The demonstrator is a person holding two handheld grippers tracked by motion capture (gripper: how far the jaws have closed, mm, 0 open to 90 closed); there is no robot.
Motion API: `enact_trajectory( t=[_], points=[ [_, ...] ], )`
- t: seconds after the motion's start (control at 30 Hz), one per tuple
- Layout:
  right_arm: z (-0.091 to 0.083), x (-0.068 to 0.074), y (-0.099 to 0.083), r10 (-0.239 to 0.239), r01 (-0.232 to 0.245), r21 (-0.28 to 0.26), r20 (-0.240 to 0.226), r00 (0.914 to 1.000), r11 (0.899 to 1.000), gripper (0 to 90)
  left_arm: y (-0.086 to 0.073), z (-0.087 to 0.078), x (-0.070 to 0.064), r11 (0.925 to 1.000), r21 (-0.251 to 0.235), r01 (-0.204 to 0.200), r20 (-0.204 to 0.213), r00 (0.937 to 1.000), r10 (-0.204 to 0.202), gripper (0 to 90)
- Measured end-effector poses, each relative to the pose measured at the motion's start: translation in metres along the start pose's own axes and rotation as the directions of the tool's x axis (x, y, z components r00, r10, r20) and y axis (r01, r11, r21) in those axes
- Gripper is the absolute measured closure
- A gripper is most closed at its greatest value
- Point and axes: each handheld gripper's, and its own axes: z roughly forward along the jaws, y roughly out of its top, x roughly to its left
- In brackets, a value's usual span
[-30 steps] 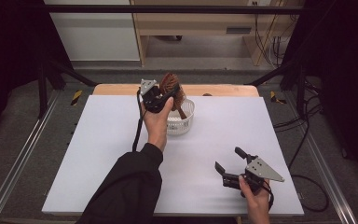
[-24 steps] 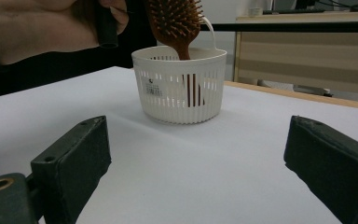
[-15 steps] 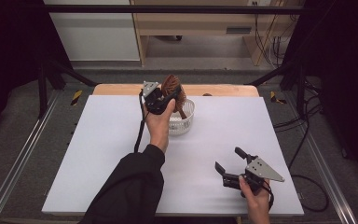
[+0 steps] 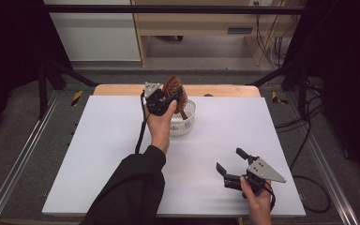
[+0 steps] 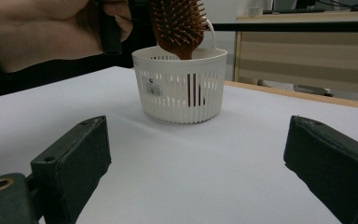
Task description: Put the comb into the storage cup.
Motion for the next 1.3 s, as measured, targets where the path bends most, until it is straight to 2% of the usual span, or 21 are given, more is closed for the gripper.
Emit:
enact_trajectory(
  t=[0.23,0.8,1.3],
  points=[
    [0.001,0.000,0.000,-0.003,0.003,0.001,0.002,1.0000,1.000,7.5,0.001,-0.002,0.003,0.9999,0.012,-0.003,0.008,1.0000,0.003,49.0],
    [0.001,0.001,-0.001,-0.003,0.003,0.009,0.000,1.0000,1.000,7.5,0.001,-0.010,0.020,0.9989,0.039,0.026,0.023,0.9994,-0.027,47.8],
    [0.002,0.001,-0.001,0.001,-0.001,0.009,0.003,1.0000,1.000,7.3,0.001,-0.014,0.030,0.9980,0.057,0.027,0.030,0.9992,-0.028,46.4]
  ],
)
